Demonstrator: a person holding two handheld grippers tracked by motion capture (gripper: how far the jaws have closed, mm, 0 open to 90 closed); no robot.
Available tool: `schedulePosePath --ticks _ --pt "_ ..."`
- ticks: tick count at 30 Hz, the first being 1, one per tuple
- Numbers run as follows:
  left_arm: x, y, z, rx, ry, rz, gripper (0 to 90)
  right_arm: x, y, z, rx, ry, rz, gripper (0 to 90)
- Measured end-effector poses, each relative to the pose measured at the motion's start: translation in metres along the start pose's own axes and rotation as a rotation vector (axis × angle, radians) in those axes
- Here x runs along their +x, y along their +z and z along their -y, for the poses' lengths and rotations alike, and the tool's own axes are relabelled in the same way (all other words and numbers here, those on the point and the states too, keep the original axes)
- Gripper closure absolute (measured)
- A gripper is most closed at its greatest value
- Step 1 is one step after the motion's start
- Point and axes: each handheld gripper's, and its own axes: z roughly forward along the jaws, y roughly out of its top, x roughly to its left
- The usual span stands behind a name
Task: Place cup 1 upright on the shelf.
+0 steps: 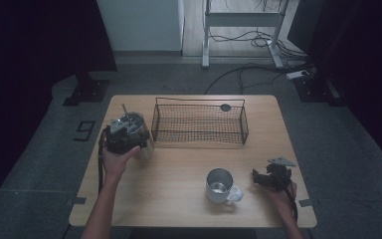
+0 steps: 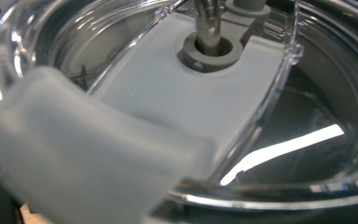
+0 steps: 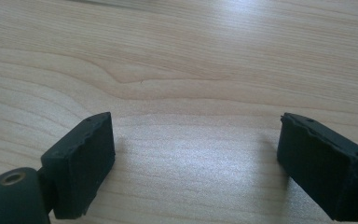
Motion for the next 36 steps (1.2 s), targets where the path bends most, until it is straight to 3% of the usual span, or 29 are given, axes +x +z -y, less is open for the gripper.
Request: schedulePosePath --ticks 36 --pt "-0.023 0.025 0.012 0.067 0.022 0.048 3.7 0.0 0.0 0.0 0.0 -0.001 0.0 12.1"
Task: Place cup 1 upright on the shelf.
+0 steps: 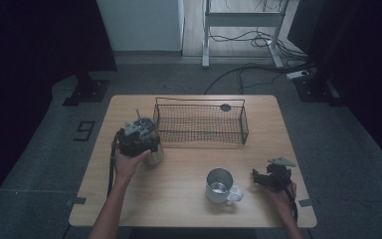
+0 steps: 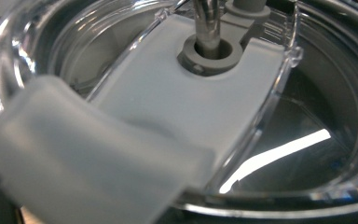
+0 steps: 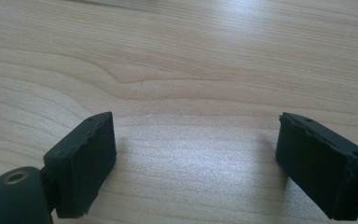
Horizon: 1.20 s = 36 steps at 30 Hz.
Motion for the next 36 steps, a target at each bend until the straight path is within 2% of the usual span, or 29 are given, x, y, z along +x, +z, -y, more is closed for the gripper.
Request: schedulePosePath --ticks 7,11,25,34,36 --pt "-0.004 0.006 0.003 0.016 0.003 0.015 3.7 0.0 0.0 0.0 -0.001 -0.001 -0.001 12.4" --pt "-0.006 0.012 0.007 0.045 0.001 0.015 3.7 0.0 0.0 0.0 -0.001 -0.001 -0.001 12.4" --pt "-0.008 0.014 0.01 0.049 0.002 0.03 3.7 0.0 0.0 0.0 -0.001 -0.001 -0.001 12.4" --pt "-0.011 0.014 0.014 0.043 0.01 0.023 3.7 0.0 0.0 0.0 -0.002 -0.003 -0.001 12.6" --pt "-0.009 0.014 0.015 0.029 -0.005 0.019 3.8 0.0 0.0 0.0 -0.002 -0.003 -0.001 12.6"
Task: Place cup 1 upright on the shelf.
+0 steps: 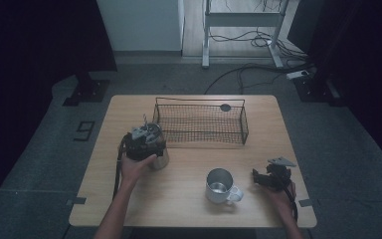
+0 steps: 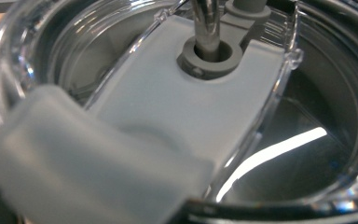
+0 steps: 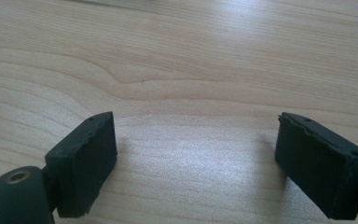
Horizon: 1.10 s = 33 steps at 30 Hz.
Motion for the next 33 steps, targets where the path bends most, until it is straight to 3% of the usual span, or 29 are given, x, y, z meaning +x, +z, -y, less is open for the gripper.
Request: schedulePosePath --ticks 15,33 --pt "-0.001 -0.006 -0.009 -0.012 0.016 -0.005 3.8 0.0 0.0 0.0 0.002 0.005 0.005 11.8" --pt "-0.013 -0.012 -0.028 -0.039 0.048 0.006 3.8 0.0 0.0 0.0 0.0 0.005 0.003 11.8"
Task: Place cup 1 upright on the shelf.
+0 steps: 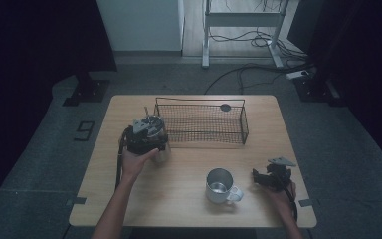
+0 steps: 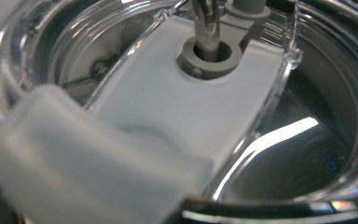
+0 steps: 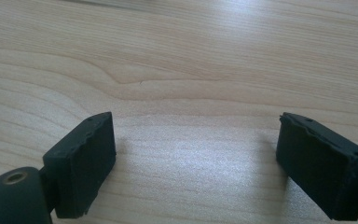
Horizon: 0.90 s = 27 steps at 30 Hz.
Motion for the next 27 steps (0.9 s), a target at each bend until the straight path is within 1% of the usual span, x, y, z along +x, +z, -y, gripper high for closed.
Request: schedulePosePath --ticks 4,10,16,19,20,24,27 --pt "-0.001 0.0 0.0 0.001 0.001 0.0 3.8 0.0 0.0 0.0 0.002 0.0 0.001 11.8" --pt "-0.002 -0.002 -0.005 -0.007 0.004 0.001 3.8 0.0 0.0 0.0 0.002 0.0 0.001 11.8" --pt "-0.005 -0.004 -0.017 -0.02 0.014 0.005 3.8 0.0 0.0 0.0 0.002 0.0 0.001 11.8" --pt "-0.006 -0.004 -0.02 -0.028 0.008 0.007 3.9 0.0 0.0 0.0 0.002 0.0 0.001 11.8" --pt "-0.006 -0.004 -0.024 -0.033 0.006 0.009 3.8 0.0 0.0 0.0 0.0 0.004 0.0 11.8" --pt "-0.007 -0.004 -0.029 -0.04 0.006 0.012 3.8 0.0 0.0 0.0 0.002 0.0 0.002 11.8" --pt "-0.008 -0.005 -0.036 -0.048 0.008 0.015 3.9 0.0 0.0 0.0 0.001 -0.001 0.001 11.8"
